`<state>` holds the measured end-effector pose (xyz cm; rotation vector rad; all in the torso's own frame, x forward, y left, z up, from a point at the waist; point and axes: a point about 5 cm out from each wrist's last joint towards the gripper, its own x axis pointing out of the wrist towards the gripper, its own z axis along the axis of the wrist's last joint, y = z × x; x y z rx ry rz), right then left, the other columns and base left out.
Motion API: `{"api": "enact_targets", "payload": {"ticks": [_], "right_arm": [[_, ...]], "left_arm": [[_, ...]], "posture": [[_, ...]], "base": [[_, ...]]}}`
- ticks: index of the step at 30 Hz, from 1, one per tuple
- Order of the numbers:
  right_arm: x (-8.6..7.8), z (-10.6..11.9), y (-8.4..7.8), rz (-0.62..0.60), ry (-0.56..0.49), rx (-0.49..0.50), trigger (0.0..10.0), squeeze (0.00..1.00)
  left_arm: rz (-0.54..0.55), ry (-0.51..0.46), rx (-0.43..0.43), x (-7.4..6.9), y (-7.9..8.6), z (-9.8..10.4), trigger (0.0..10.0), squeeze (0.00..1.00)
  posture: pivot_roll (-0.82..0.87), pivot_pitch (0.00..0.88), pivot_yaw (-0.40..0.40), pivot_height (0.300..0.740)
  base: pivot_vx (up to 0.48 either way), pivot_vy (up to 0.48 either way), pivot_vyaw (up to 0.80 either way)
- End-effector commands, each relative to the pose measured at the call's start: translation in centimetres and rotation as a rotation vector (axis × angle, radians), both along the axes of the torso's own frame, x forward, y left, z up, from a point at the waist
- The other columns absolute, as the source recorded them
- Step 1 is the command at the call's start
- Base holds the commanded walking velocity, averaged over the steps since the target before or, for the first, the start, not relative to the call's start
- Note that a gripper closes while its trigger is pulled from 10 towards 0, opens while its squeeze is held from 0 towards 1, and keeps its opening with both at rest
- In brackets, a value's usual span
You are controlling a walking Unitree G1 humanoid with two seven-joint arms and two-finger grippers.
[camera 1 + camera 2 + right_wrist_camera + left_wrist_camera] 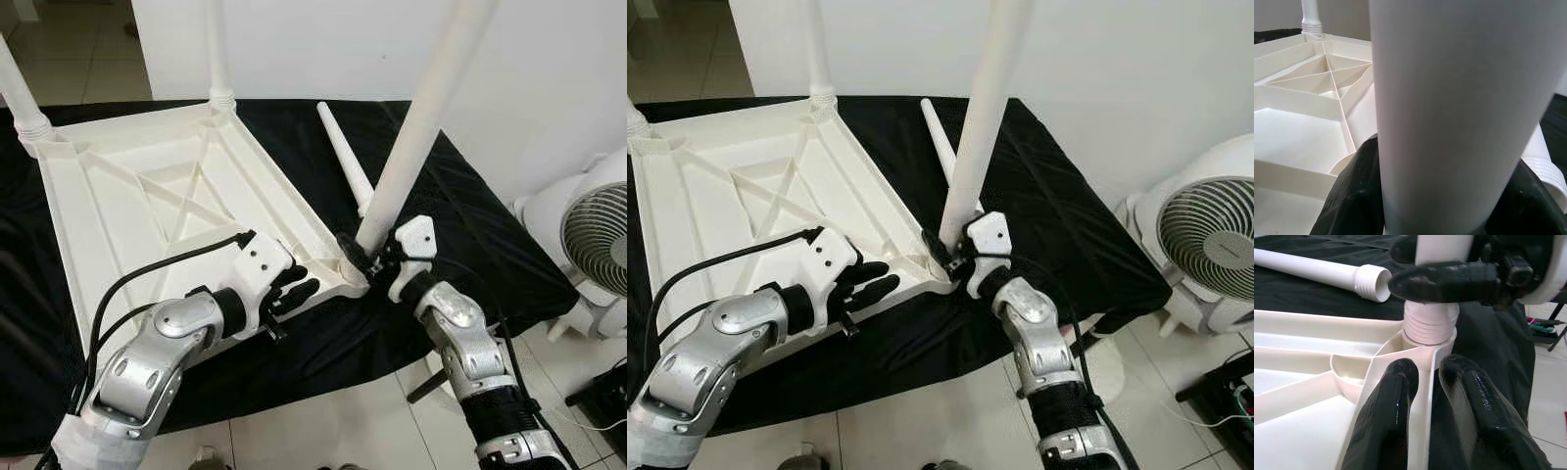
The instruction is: Building children table
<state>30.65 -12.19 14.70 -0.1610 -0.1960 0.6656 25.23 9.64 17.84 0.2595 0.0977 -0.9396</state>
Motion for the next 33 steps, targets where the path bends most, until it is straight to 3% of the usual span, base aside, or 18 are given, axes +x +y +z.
{"api": "enact_targets", "payload": {"ticks": [1,8,17,20,33], "right_arm": [[-0.6,-2.3,-0.8,0.001,0.088,-0.072,10.0,0.0],[-1.1,-2.8,-0.6,0.041,0.076,-0.127,10.0,0.0],[-0.5,-3.0,-1.1,-0.001,0.146,-0.045,10.0,0.0],[-0.2,-3.1,-1.3,-0.015,0.212,0.027,10.0,0.0],[0.1,-3.7,-1.4,-0.031,0.292,0.014,10.0,0.0]], "left_arm": [[0.008,-0.013,-0.006,0.0,0.0,0.4,10.0,0.0],[0.013,-0.016,-0.004,0.0,0.1,0.6,10.0,0.0],[0.011,-0.016,0.0,-0.1,0.2,0.6,10.0,0.0],[0.01,-0.021,0.002,-0.1,0.2,0.8,10.0,0.0],[0.007,-0.023,0.009,-0.1,0.3,0.8,10.0,0.0]], "posture": [[0.11,0.079,-0.099,0.74],[0.11,0.083,-0.098,0.74],[0.12,0.082,-0.093,0.74],[0.12,0.08,-0.092,0.74],[0.12,0.067,-0.087,0.74]], "base": [[0.0,0.0,0.0],[0.0,0.0,0.0],[0.0,0.0,0.0],[0.0,0.0,0.0],[0.0,0.0,0.0]]}}
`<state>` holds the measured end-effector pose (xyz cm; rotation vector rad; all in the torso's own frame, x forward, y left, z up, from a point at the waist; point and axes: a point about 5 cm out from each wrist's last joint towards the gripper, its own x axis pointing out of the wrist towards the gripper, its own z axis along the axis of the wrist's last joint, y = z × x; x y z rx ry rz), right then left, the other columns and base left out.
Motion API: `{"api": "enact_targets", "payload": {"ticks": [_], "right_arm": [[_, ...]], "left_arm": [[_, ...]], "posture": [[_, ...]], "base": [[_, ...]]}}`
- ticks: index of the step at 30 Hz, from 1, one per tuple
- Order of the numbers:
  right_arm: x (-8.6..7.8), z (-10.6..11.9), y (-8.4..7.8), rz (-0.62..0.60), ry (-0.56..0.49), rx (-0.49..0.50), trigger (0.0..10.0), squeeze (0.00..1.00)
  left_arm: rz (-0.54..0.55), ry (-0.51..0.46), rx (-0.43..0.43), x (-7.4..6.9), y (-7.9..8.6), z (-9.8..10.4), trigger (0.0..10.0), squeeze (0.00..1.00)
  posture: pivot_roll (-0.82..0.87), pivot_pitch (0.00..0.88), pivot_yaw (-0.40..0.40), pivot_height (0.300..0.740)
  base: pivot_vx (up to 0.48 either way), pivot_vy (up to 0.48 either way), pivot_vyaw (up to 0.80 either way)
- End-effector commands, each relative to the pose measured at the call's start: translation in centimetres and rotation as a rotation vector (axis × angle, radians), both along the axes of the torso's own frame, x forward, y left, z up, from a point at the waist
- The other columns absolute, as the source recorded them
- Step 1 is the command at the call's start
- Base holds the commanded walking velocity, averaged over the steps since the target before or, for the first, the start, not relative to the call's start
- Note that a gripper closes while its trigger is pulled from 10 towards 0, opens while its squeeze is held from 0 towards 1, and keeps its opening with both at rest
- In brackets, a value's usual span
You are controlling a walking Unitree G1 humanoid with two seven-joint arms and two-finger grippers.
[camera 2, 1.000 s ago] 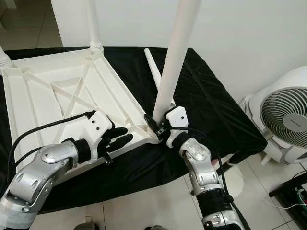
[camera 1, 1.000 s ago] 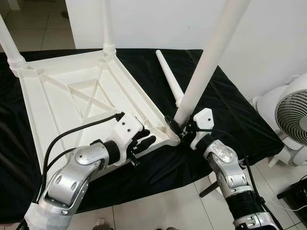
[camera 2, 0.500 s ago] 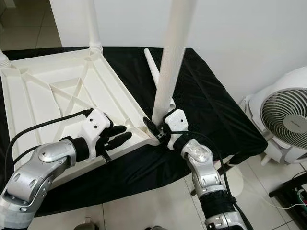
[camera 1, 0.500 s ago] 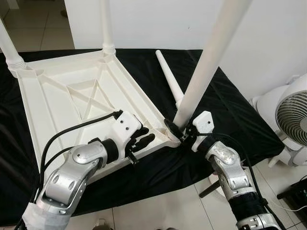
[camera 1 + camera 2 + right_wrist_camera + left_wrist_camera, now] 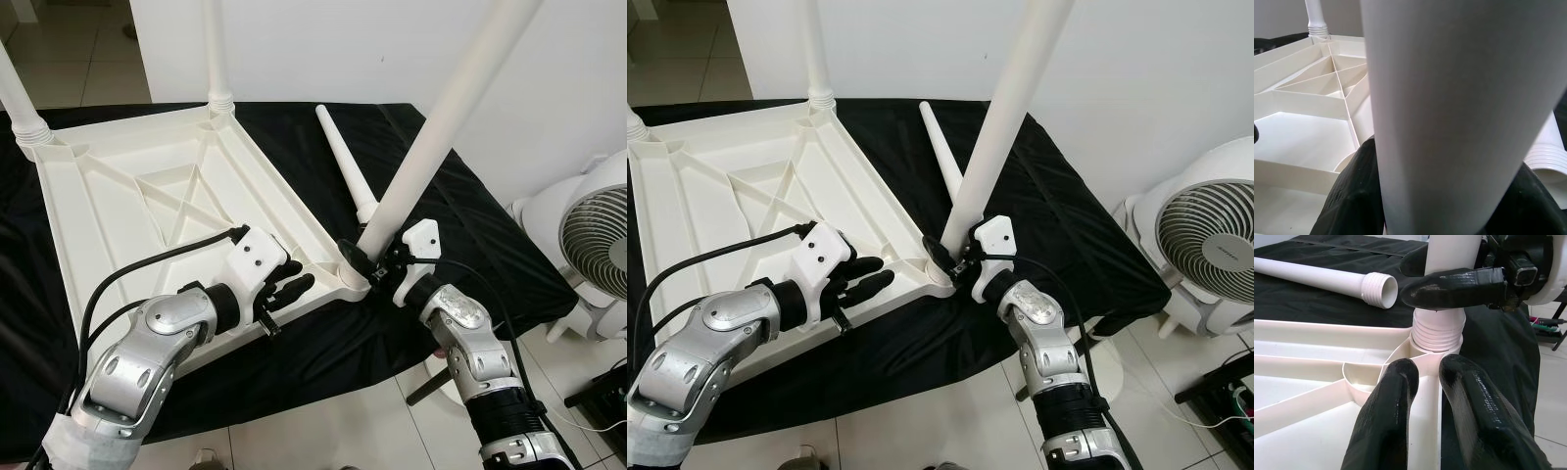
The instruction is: Building children table
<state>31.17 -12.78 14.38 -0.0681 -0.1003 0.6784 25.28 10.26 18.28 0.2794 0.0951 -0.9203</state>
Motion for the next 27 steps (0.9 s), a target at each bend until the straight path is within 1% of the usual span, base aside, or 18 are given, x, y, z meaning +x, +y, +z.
{"api": "enact_targets", "payload": {"ticks": [1,9,12,14,20,27], "right_arm": [[-0.4,-3.4,-0.8,-0.039,0.183,-0.048,10.0,0.0],[0.3,-3.1,-0.8,-0.064,0.205,-0.046,10.0,0.0],[0.7,-2.8,-0.7,-0.074,0.218,-0.034,10.0,0.0],[1.0,-2.7,-0.8,-0.091,0.239,-0.008,10.0,0.0],[1.8,-2.3,-0.7,-0.11,0.256,0.002,10.0,0.0],[2.2,-2.0,-0.6,-0.127,0.244,-0.013,10.0,0.0]], "left_arm": [[-0.011,-0.01,-0.007,-0.2,-0.3,0.4,10.0,0.0],[-0.011,-0.013,-0.005,-0.2,-0.3,0.5,10.0,0.0],[-0.012,-0.013,-0.003,-0.2,-0.3,0.4,10.0,0.0],[-0.012,-0.014,-0.003,-0.3,-0.3,0.4,10.0,0.0],[-0.009,-0.015,-0.003,-0.3,-0.3,0.4,10.0,0.0],[-0.009,-0.016,-0.004,-0.4,-0.3,0.4,10.0,0.0]], "posture": [[0.12,0.064,-0.087,0.74],[0.12,0.059,-0.09,0.74],[0.13,0.058,-0.092,0.74],[0.13,0.057,-0.093,0.74],[0.13,0.056,-0.096,0.74],[0.13,0.058,-0.101,0.74]], "base": [[0.0,0.0,0.0],[0.0,0.0,0.0],[0.0,0.0,0.0],[0.0,0.0,0.0],[0.0,0.0,0.0],[0.0,0.0,0.0]]}}
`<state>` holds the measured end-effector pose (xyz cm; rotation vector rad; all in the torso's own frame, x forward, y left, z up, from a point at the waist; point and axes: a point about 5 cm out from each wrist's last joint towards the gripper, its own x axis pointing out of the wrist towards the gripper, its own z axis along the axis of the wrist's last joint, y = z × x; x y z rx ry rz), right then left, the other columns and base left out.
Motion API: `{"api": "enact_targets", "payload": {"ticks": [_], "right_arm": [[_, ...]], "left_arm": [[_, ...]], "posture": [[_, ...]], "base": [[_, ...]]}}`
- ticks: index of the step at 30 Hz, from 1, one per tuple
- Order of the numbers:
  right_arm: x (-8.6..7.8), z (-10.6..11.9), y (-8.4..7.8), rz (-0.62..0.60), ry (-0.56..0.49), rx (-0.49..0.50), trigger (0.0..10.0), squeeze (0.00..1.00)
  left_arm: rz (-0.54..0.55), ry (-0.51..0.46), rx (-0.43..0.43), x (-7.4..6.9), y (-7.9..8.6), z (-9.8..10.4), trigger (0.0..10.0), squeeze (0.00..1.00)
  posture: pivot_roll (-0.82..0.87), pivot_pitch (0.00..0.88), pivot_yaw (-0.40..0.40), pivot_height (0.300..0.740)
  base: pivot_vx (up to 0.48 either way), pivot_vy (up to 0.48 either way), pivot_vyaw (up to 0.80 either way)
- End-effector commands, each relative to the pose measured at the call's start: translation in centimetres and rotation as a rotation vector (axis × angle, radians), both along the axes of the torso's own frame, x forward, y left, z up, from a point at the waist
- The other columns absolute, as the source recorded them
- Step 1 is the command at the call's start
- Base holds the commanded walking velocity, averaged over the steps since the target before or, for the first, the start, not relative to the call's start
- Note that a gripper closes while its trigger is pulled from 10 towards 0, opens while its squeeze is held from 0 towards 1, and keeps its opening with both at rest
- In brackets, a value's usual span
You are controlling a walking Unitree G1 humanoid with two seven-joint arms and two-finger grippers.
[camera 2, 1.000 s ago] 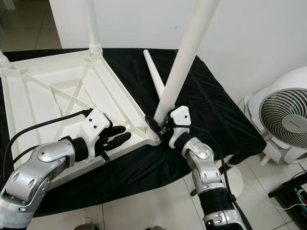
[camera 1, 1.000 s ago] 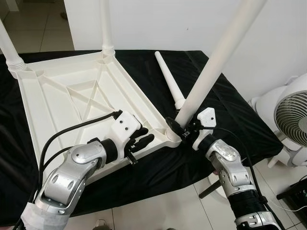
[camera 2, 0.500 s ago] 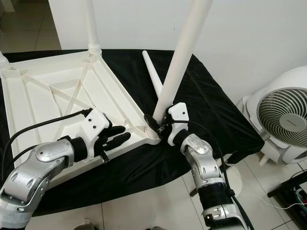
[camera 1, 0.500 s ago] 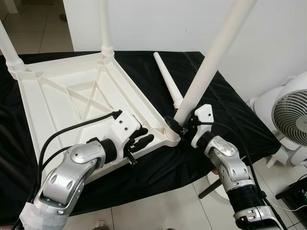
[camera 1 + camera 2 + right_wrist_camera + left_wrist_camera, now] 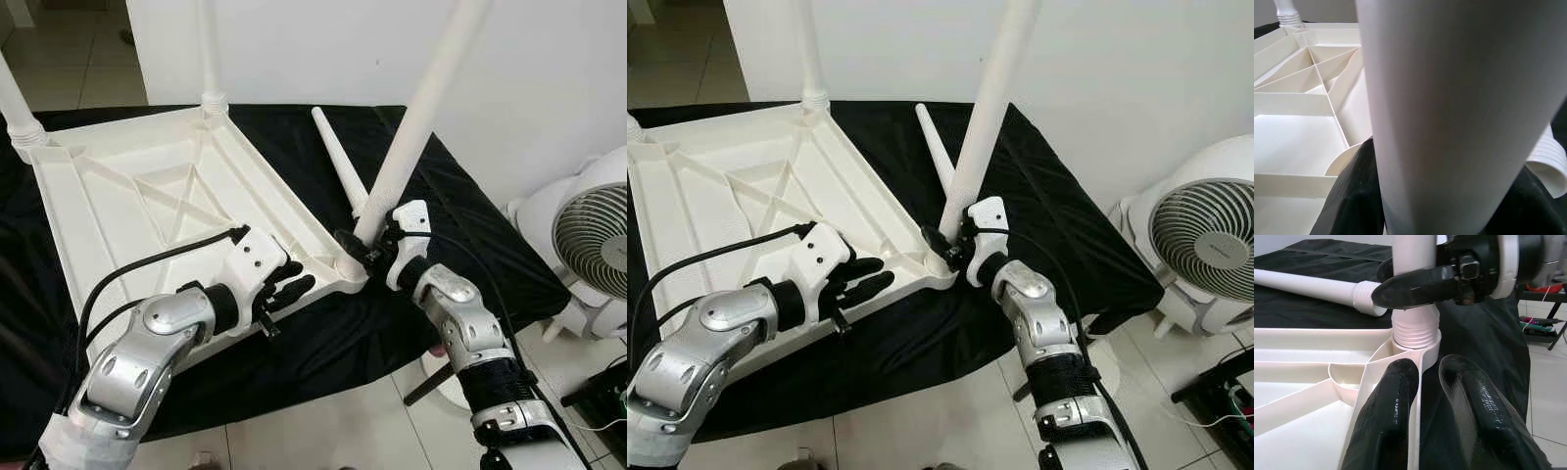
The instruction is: Building children table
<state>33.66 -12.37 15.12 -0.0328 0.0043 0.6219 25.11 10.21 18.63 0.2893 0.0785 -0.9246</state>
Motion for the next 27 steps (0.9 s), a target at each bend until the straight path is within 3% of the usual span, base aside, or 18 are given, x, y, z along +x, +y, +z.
{"api": "enact_targets", "payload": {"ticks": [1,8,9,10,15,16,19,27], "right_arm": [[-0.3,-2.8,-1.0,-0.068,0.137,-0.015,10.0,0.0],[-0.5,-2.9,-0.8,-0.121,0.086,-0.021,10.0,0.0],[-0.5,-2.7,-0.7,-0.151,0.062,-0.01,10.0,0.0],[-0.2,-2.5,-0.5,-0.262,0.042,0.032,10.0,0.0],[0.0,-2.4,0.0,-0.34,0.038,0.056,10.0,0.0],[0.0,-2.4,0.6,-0.434,0.029,0.067,10.0,0.0],[0.1,-2.6,0.8,-0.53,0.037,0.054,10.0,0.0],[0.3,-2.8,1.4,-0.65,0.034,0.029,10.0,0.0]], "left_arm": [[-0.001,0.0,-0.005,-0.3,-0.3,0.1,10.0,0.0],[0.004,0.0,-0.007,-0.4,-0.2,0.1,10.0,0.0],[0.005,0.001,-0.008,-0.4,-0.2,0.1,10.0,0.0],[0.002,0.005,-0.011,-0.5,-0.3,0.0,10.0,0.0],[-0.001,0.007,-0.013,-0.5,-0.4,0.0,10.0,0.0],[-0.003,0.007,-0.016,-0.5,-0.5,0.0,10.0,0.0],[-0.005,0.007,-0.018,-0.5,-0.6,0.0,10.0,0.0],[-0.01,0.008,-0.028,-0.5,-0.9,0.0,10.0,0.0]], "posture": [[0.13,0.058,-0.101,0.74],[0.13,0.064,-0.109,0.74],[0.13,0.065,-0.108,0.74],[0.13,0.068,-0.108,0.74],[0.12,0.069,-0.109,0.74],[0.12,0.069,-0.108,0.74],[0.12,0.071,-0.111,0.74],[0.12,0.071,-0.114,0.74]], "base": [[0.0,0.0,0.0],[0.0,0.0,0.0],[0.0,0.0,0.0],[0.0,0.0,0.0],[0.0,0.0,0.0],[0.0,0.0,0.0],[0.0,0.0,0.0],[0.0,0.0,0.0]]}}
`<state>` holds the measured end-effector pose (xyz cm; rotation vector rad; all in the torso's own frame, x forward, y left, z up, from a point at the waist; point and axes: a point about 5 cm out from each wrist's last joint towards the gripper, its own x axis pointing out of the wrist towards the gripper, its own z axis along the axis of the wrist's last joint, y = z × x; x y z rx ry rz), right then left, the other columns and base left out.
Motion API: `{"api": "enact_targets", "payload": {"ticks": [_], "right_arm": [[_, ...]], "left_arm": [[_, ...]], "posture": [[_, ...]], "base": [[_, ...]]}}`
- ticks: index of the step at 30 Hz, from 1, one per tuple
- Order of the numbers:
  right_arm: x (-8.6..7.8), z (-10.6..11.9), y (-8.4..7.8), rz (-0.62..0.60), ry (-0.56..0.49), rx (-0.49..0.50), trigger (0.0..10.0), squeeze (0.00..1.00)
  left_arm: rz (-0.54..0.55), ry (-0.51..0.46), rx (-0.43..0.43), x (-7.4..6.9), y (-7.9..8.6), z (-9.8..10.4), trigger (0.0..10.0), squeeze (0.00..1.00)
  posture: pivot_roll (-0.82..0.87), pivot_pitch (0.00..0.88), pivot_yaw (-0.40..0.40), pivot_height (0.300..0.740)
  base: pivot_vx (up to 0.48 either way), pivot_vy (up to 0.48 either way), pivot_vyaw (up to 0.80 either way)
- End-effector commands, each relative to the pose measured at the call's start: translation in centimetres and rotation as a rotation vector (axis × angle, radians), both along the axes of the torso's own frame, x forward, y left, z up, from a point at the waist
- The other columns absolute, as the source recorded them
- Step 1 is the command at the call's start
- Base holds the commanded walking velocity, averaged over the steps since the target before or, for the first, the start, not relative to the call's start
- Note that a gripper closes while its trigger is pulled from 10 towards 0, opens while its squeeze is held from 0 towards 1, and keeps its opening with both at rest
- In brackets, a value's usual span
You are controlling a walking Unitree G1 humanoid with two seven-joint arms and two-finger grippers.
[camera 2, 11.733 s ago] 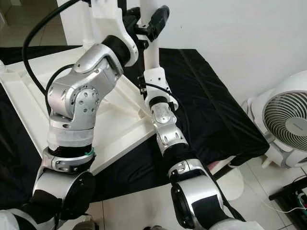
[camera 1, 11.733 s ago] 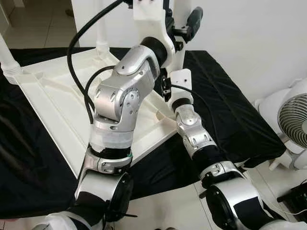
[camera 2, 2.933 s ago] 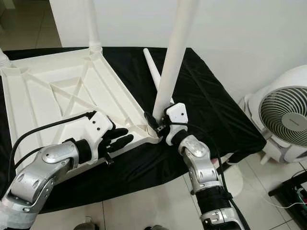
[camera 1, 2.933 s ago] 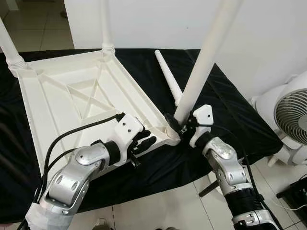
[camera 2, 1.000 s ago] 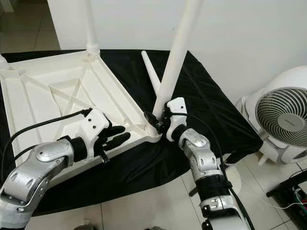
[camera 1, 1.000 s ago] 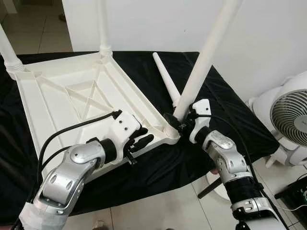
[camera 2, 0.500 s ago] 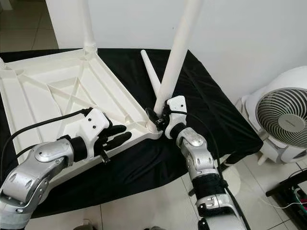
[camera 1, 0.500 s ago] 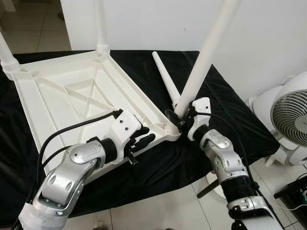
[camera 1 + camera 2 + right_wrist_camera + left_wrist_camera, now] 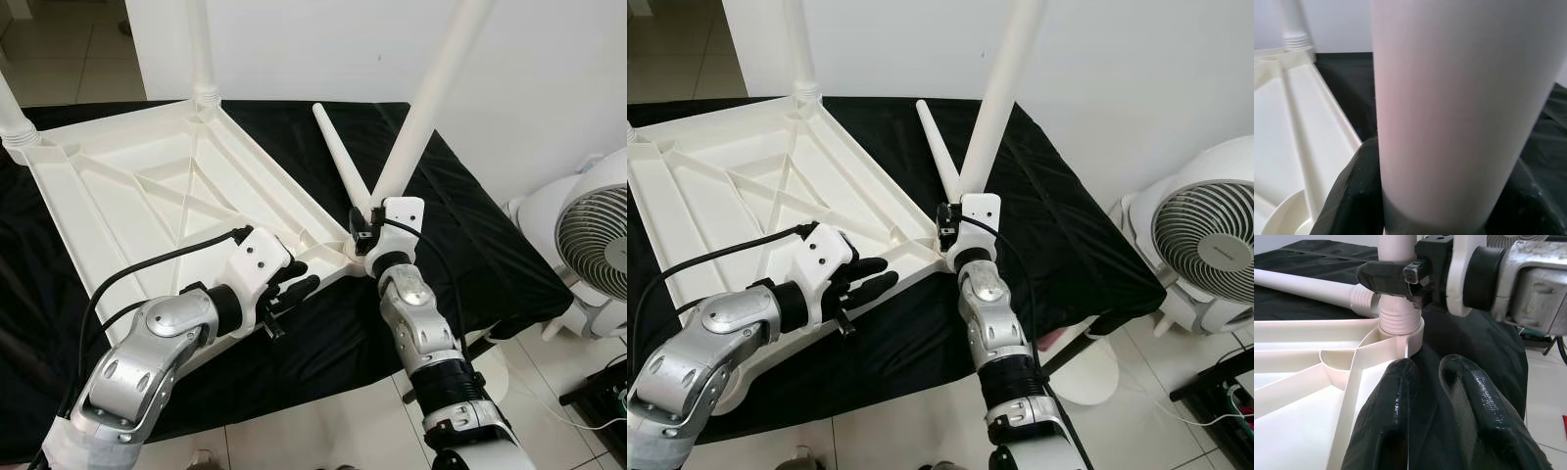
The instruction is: Building children table
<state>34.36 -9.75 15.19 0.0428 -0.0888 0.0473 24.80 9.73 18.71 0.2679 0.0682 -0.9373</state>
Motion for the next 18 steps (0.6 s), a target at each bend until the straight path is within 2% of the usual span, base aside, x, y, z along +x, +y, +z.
{"api": "enact_targets", "payload": {"ticks": [1,4,8,11,12,13,18], "right_arm": [[-0.3,-2.8,-1.0,-0.11,0.122,-0.036,10.0,0.0],[-0.2,-2.8,-0.6,-0.144,0.136,-0.019,10.0,0.0],[-0.2,-2.2,0.4,-0.108,0.098,-0.03,10.0,0.0],[-0.2,-2.1,0.6,-0.097,0.083,-0.028,10.0,0.0],[-0.3,-1.9,0.6,-0.081,0.056,-0.03,10.0,0.9],[-0.4,-1.6,0.6,-0.057,0.027,-0.015,10.0,1.0],[-0.6,-1.0,0.2,-0.023,-0.044,0.019,10.0,1.0]], "left_arm": [[0.0,0.005,-0.006,-0.2,-0.5,-0.1,10.0,0.0],[-0.004,0.005,-0.008,-0.2,-0.6,-0.1,10.0,0.0],[-0.008,0.003,-0.011,-0.1,-0.8,0.0,10.0,0.0],[-0.008,0.002,-0.013,0.0,-0.8,0.0,10.0,0.0],[-0.008,0.001,-0.015,0.0,-0.8,0.0,10.0,0.0],[-0.004,0.0,-0.013,0.0,-0.8,0.0,10.0,0.0],[0.001,-0.002,-0.011,0.0,-0.8,0.0,10.0,0.0]], "posture": [[0.11,0.07,-0.115,0.74],[0.11,0.073,-0.113,0.74],[0.11,0.074,-0.115,0.74],[0.11,0.075,-0.116,0.74],[0.11,0.076,-0.116,0.74],[0.11,0.075,-0.116,0.74],[0.11,0.074,-0.117,0.74]], "base": [[0.0,0.0,0.0],[0.0,0.0,0.0],[0.0,0.0,0.0],[0.0,0.0,0.0],[0.0,0.0,0.0],[0.0,0.0,0.0],[0.0,0.0,0.0]]}}
